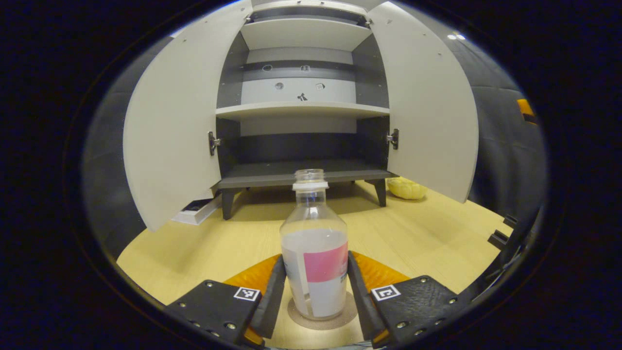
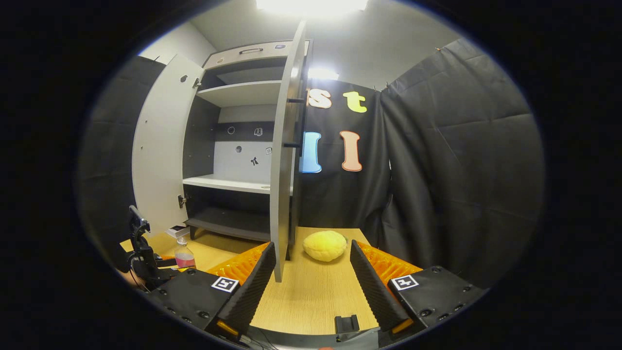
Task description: Grasp the bottle in the cabinet with the left hand and place it on the coaster, then close the right door with the right hand and the left door with the left hand.
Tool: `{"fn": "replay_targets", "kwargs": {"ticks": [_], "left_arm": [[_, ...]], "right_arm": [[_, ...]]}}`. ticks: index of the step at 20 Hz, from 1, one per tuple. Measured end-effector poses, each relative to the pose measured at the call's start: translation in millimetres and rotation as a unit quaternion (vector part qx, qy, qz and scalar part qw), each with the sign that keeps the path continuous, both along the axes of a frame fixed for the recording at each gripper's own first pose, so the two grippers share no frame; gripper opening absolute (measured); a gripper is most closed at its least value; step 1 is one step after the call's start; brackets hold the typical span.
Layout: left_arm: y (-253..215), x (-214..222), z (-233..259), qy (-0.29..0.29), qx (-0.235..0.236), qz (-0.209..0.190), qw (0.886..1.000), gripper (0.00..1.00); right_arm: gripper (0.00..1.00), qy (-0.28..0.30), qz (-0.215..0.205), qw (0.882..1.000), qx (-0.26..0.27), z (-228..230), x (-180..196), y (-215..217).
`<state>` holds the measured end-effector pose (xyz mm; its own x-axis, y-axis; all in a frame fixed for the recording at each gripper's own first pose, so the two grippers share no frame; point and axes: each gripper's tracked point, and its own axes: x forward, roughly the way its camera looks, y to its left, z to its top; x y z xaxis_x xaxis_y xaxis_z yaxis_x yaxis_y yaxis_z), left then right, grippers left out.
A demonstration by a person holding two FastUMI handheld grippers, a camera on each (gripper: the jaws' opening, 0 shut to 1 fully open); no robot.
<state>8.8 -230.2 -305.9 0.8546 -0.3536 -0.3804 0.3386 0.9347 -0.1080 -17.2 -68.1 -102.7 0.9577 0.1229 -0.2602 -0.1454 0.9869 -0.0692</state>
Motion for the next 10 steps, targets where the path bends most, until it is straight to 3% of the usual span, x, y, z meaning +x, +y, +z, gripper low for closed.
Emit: {"fn": "replay_targets", "kwargs": {"ticks": [1, 2, 3, 4, 7, 10], "left_arm": [[0, -3, -1, -0.001, 0.002, 0.002, 1.0, 0.6], [0, -6, -2, -0.001, 0.002, 0.004, 1.0, 0.68], [0, -10, -5, 0.006, 0.001, 0.006, 1.0, 0.7], [2, -9, -6, 0.011, 0.002, 0.012, 1.0, 0.65], [10, -16, -4, 0.012, 0.009, 0.023, 1.0, 0.86], [11, -20, 14, 0.002, 0.009, 0.028, 1.0, 0.86]], "right_arm": [[0.98, 0.001, 0.001, 1.0, 0.0, 0, 1, 1], [0.98, 0.002, 0.003, 1.0, 0.001, 0, 1, 3], [0.98, 0.001, 0.005, 1.0, 0.002, 0, 1, 5], [0.98, -0.001, 0.008, 1.0, 0.001, 1, 1, 7], [0.98, -0.007, 0.02, 1.0, 0.0, 3, 2, 13], [0.98, -0.008, 0.033, 0.999, 0.009, 1, 4, 20]]}}
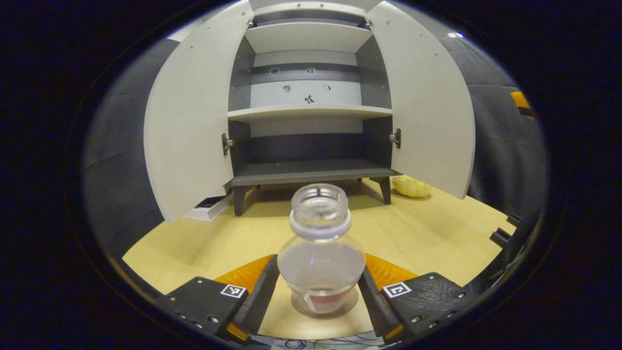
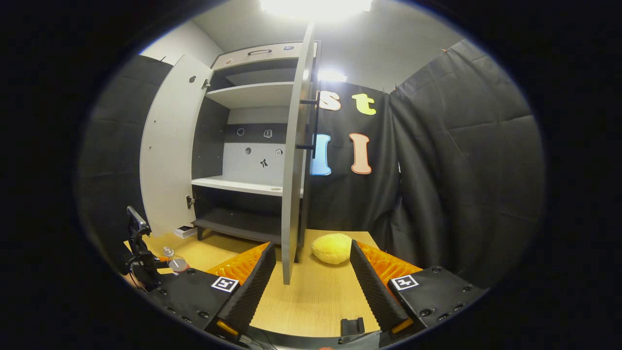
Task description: Grasp the bottle in the cabinet with the left hand and place it on the coaster, then close the right door with the right hand and the left door with the left hand.
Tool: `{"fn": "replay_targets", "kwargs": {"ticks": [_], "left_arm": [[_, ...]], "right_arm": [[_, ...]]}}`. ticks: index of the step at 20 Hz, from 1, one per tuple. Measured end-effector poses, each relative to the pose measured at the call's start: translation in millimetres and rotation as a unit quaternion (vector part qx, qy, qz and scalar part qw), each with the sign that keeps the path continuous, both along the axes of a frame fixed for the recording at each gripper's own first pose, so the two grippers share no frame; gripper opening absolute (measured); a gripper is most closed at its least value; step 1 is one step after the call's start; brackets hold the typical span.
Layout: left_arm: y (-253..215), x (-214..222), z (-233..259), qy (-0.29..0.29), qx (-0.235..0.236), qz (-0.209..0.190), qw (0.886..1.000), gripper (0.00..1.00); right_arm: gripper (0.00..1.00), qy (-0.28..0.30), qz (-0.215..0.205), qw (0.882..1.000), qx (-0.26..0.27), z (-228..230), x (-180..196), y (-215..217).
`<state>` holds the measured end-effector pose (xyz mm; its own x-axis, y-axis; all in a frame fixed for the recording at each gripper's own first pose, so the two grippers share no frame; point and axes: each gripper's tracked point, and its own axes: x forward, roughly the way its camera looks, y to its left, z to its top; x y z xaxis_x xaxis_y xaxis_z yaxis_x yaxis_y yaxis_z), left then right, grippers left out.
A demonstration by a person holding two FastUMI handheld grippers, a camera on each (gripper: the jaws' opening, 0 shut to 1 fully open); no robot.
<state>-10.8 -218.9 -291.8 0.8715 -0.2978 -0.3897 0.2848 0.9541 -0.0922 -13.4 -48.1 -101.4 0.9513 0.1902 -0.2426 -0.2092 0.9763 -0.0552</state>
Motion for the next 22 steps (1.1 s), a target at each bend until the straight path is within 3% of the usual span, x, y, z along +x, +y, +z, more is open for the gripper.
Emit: {"fn": "replay_targets", "kwargs": {"ticks": [6, 12, 16, 22], "left_arm": [[-11, -11, 31, -0.022, 0.011, -0.011, 1.0, 0.86], [2, -2, 83, -0.046, -0.001, 0.009, 0.999, 0.86], [22, 14, 168, -0.1, -0.025, 0.007, 0.995, 0.86], [104, 30, 238, -0.133, 0.002, 0.061, 0.989, 0.86]], "right_arm": [[0.98, 0.005, 0.019, 1.0, 0.021, -4, 11, 13], [0.98, -0.001, 0.02, 0.999, 0.031, 0, 23, 20], [0.98, -0.02, -0.004, 0.999, 0.036, 15, 35, 17], [0.98, -0.057, -0.084, 0.994, 0.034, 56, 62, -7]]}}
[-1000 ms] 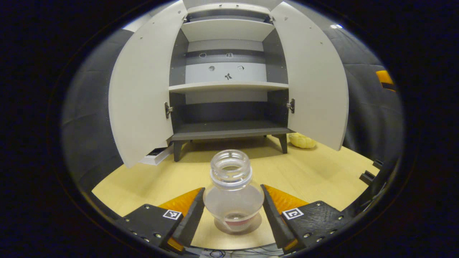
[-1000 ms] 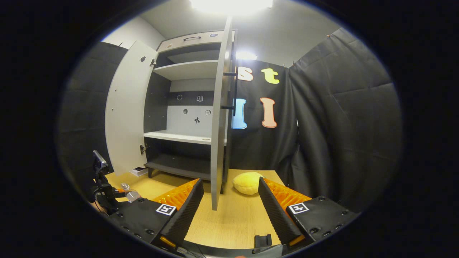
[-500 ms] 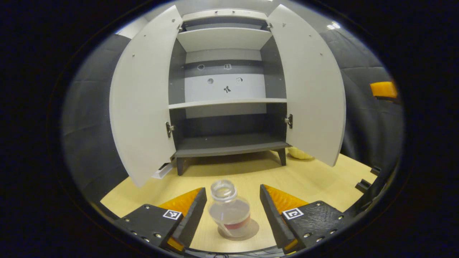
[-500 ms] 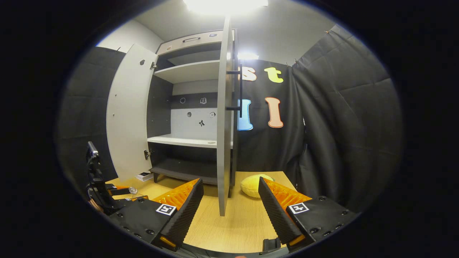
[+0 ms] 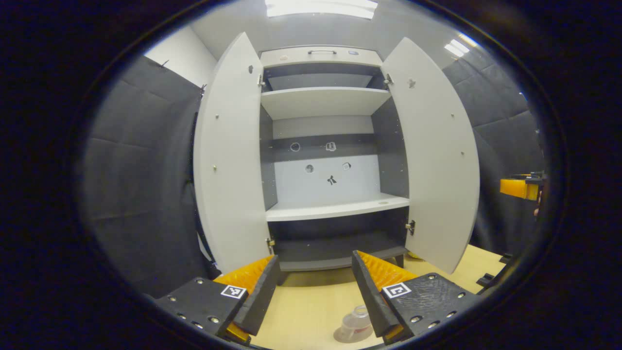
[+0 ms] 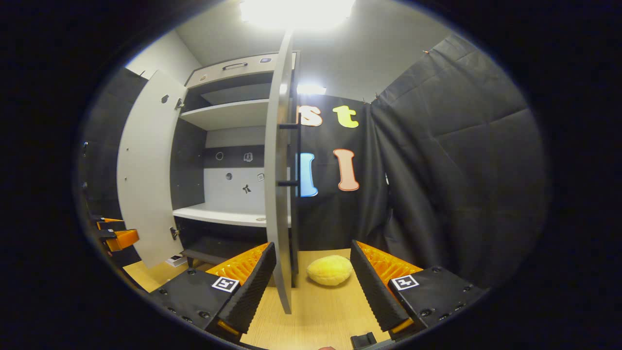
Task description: Grasp the bottle in the cabinet with the left hand and place it on the coaster, then close the right door with the right hand and the left door with the left hand.
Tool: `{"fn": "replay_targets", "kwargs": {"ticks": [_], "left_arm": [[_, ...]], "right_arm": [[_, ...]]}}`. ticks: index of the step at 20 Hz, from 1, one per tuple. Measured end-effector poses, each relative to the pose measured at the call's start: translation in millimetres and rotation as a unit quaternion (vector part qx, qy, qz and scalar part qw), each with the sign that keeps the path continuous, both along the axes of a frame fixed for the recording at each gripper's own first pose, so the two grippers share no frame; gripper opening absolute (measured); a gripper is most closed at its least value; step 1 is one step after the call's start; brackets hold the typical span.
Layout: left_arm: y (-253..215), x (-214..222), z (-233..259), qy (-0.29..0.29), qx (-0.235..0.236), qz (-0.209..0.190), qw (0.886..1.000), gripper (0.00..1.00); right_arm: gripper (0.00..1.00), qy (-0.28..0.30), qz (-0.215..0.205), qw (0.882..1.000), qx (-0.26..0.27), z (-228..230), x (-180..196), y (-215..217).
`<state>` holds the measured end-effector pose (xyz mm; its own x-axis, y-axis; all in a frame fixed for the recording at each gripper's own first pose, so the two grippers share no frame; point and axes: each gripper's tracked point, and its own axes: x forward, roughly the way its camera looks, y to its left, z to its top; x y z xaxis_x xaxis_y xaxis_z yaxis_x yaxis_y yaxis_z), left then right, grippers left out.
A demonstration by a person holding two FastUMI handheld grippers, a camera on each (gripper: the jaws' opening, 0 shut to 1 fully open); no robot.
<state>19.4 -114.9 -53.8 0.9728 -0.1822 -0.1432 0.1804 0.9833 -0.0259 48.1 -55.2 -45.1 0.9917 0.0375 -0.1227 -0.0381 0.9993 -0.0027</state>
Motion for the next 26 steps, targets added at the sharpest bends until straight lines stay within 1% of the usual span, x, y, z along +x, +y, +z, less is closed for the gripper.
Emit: {"fn": "replay_targets", "kwargs": {"ticks": [3, 4, 6, 7, 8, 9, 11, 12, 13, 15, 16, 17, 18, 19, 20, 21, 22, 23, 24, 25, 26], "left_arm": [[38, 1, 17, -0.005, -0.007, 0.02, 1.0, 0.86], [51, 1, 22, -0.009, -0.008, 0.028, 1.0, 0.92], [76, 2, 28, -0.017, -0.006, 0.042, 0.999, 0.92], [87, 0, 29, -0.021, -0.003, 0.049, 0.999, 0.86], [99, -1, 31, -0.023, 0.0, 0.056, 0.998, 0.86], [110, -3, 31, -0.023, 0.002, 0.064, 0.998, 0.91], [134, -5, 28, -0.02, 0.005, 0.08, 0.997, 0.91], [145, -5, 28, -0.019, 0.008, 0.09, 0.996, 0.86], [156, -7, 28, -0.018, 0.01, 0.098, 0.995, 0.91], [176, -9, 27, -0.019, 0.011, 0.111, 0.994, 0.91], [185, -9, 26, -0.019, 0.011, 0.118, 0.993, 0.91], [194, -9, 24, -0.019, 0.012, 0.124, 0.992, 0.91], [202, -11, 23, -0.018, 0.011, 0.13, 0.991, 0.91], [209, -12, 22, -0.018, 0.009, 0.133, 0.991, 0.92], [214, -12, 21, -0.018, 0.005, 0.134, 0.991, 0.91], [218, -11, 19, -0.017, 0.001, 0.134, 0.991, 0.91], [224, -9, 18, -0.016, -0.001, 0.134, 0.991, 0.91], [228, -7, 16, -0.016, -0.003, 0.133, 0.991, 0.91], [228, -6, 16, -0.017, -0.004, 0.132, 0.991, 0.86], [230, -5, 16, -0.019, -0.004, 0.13, 0.991, 0.86], [235, -5, 15, -0.02, -0.004, 0.129, 0.991, 0.86]], "right_arm": [[0.98, -0.017, -0.053, 0.998, -0.001, 26, 17, -18], [0.98, -0.021, -0.064, 0.998, 0.0, 35, 23, -22], [0.98, -0.029, -0.091, 0.995, -0.007, 49, 36, -31], [0.98, -0.034, -0.102, 0.994, -0.011, 56, 42, -34], [0.98, -0.039, -0.11, 0.993, -0.014, 63, 48, -35], [0.98, -0.043, -0.115, 0.992, -0.017, 69, 55, -34], [0.98, -0.046, -0.12, 0.991, -0.027, 76, 67, -28], [0.98, -0.046, -0.121, 0.991, -0.033, 78, 73, -25], [0.98, -0.046, -0.12, 0.991, -0.038, 80, 77, -21], [0.98, -0.045, -0.113, 0.992, -0.043, 81, 82, -9], [0.92, -0.045, -0.117, 0.991, -0.056, 80, 84, -9], [0.92, -0.051, -0.122, 0.989, -0.067, 84, 82, -8], [0.94, -0.05, -0.12, 0.989, -0.071, 83, 80, -5], [0.95, -0.049, -0.116, 0.99, -0.065, 85, 80, -1], [0.92, -0.045, -0.115, 0.991, -0.056, 84, 79, 1], [0.92, -0.044, -0.117, 0.991, -0.05, 84, 78, 2], [0.94, -0.044, -0.122, 0.99, -0.05, 84, 76, 3], [0.94, -0.045, -0.126, 0.99, -0.055, 84, 74, 4], [0.95, -0.044, -0.12, 0.99, -0.059, 84, 73, 10], [0.94, -0.053, -0.105, 0.992, -0.052, 89, 74, 23], [0.82, -0.055, -0.107, 0.991, -0.061, 91, 64, 27]]}}
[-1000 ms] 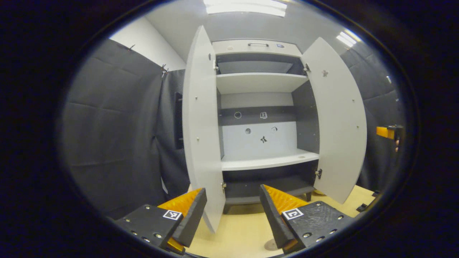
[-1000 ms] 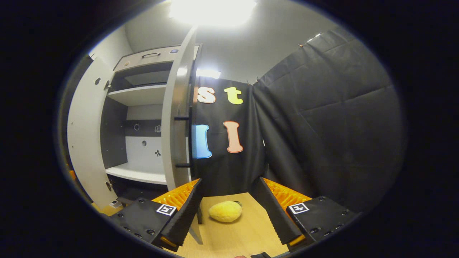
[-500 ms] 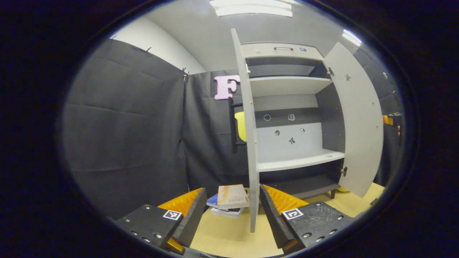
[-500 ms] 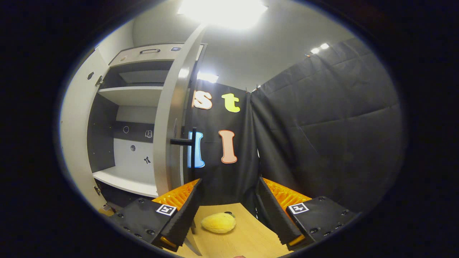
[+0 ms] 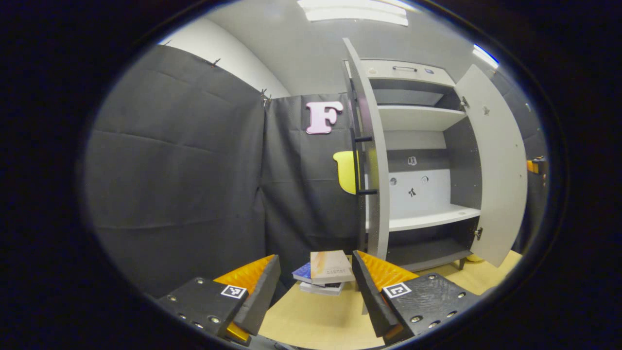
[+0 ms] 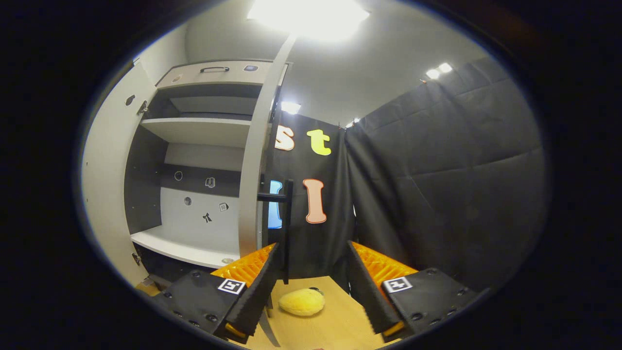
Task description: Grasp the bottle in the cabinet with the left hand and place it on the coaster, then close the right door with the right hand and the left door with the left hand.
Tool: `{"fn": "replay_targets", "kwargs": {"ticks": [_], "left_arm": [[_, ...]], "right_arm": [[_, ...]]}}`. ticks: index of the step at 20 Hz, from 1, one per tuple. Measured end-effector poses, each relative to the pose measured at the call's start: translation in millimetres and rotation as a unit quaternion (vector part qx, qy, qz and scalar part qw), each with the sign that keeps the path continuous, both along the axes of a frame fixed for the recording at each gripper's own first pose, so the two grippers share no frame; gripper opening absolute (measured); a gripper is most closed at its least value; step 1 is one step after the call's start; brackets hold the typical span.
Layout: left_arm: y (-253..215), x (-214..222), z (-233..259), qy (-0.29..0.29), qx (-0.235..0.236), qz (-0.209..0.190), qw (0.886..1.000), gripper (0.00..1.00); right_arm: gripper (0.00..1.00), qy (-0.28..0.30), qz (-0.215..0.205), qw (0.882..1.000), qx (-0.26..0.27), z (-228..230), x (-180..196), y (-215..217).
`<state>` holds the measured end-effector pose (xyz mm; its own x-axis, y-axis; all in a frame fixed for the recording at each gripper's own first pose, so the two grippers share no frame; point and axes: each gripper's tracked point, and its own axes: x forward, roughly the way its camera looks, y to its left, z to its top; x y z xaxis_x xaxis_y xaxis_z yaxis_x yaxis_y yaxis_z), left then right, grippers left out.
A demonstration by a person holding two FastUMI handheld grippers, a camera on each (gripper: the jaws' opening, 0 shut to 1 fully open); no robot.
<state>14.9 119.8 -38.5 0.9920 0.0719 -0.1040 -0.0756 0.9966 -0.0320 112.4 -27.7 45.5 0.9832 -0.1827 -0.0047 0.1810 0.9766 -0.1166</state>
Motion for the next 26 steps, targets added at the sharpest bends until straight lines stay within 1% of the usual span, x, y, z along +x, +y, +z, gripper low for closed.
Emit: {"fn": "replay_targets", "kwargs": {"ticks": [1, 2, 3, 4, 5, 6, 7, 8, 9, 10, 11, 12, 13, 14, 15, 16, 17, 18, 22, 23, 24, 26], "left_arm": [[3, 1, -2, 0.001, -0.001, 0.0, 1.0, 0.86], [4, 0, -3, 0.002, -0.003, -0.001, 1.0, 0.91], [5, 0, -3, 0.003, -0.006, -0.004, 1.0, 0.91], [6, 0, -5, 0.002, -0.007, -0.006, 1.0, 0.91], [10, 0, -4, 0.002, -0.005, -0.005, 1.0, 0.91], [11, 1, -3, 0.001, -0.004, -0.004, 1.0, 0.91], [11, 0, -2, -0.001, -0.005, -0.004, 1.0, 0.86], [10, 0, -3, -0.003, -0.007, -0.006, 1.0, 0.91], [12, 2, -2, -0.005, -0.007, -0.007, 1.0, 0.86], [14, 2, 0, -0.007, -0.007, -0.006, 1.0, 0.86], [15, 5, -1, -0.007, -0.006, -0.005, 1.0, 0.86], [16, 6, 1, -0.009, -0.007, -0.003, 1.0, 0.86], [16, 8, 1, -0.01, -0.01, -0.002, 1.0, 0.86], [15, 8, 2, -0.01, -0.014, -0.001, 1.0, 0.86], [13, 7, 0, -0.011, -0.018, -0.001, 1.0, 0.86], [13, 6, 0, -0.011, -0.02, -0.002, 1.0, 0.86], [13, 6, -4, -0.01, -0.02, -0.002, 1.0, 0.86], [14, 6, -6, -0.006, -0.017, -0.001, 1.0, 0.92], [24, -2, -10, -0.001, -0.014, 0.006, 1.0, 0.91], [28, -3, -9, -0.001, -0.012, 0.008, 1.0, 0.91], [32, -4, -10, -0.001, -0.01, 0.012, 1.0, 0.91], [40, -5, -11, 0.001, -0.008, 0.019, 1.0, 0.92]], "right_arm": [[0.81, -0.001, -0.005, 1.0, -0.012, -1, 6, -4], [0.82, 0.0, -0.012, 1.0, -0.019, 0, 7, -6], [0.85, 0.0, -0.014, 1.0, -0.013, 0, 4, -5], [0.82, 0.003, -0.013, 1.0, -0.001, -2, 4, -3], [0.85, 0.003, -0.015, 1.0, 0.006, -2, 3, -2], [0.85, 0.001, -0.019, 1.0, 0.004, -2, 4, -3], [0.86, -0.002, -0.025, 1.0, 0.003, -2, 4, -8], [0.86, -0.002, -0.03, 1.0, 0.008, -2, 3, -12], [0.86, -0.001, -0.029, 0.999, 0.02, -4, 3, -14], [0.82, 0.001, -0.02, 0.999, 0.039, -5, 3, -10], [0.86, 0.002, -0.013, 0.999, 0.049, -6, 3, -5], [0.86, 0.0, -0.012, 0.999, 0.047, -7, 4, -1], [0.82, -0.001, -0.012, 0.999, 0.039, -6, 3, 1], [0.86, -0.002, -0.008, 0.999, 0.033, -5, 3, 6], [0.82, -0.002, 0.0, 1.0, 0.03, -4, 1, 14], [0.86, -0.002, 0.014, 0.999, 0.03, -4, 0, 24], [0.86, -0.002, 0.029, 0.999, 0.031, -5, 1, 36], [0.86, -0.004, 0.039, 0.999, 0.029, -5, 3, 46], [0.85, -0.011, 0.042, 0.999, 0.01, -4, 8, 66], [0.86, -0.009, 0.049, 0.999, 0.013, -4, 9, 74], [0.82, -0.008, 0.057, 0.998, 0.018, -5, 11, 82], [0.82, -0.008, 0.071, 0.997, 0.026, -7, 16, 100]]}}
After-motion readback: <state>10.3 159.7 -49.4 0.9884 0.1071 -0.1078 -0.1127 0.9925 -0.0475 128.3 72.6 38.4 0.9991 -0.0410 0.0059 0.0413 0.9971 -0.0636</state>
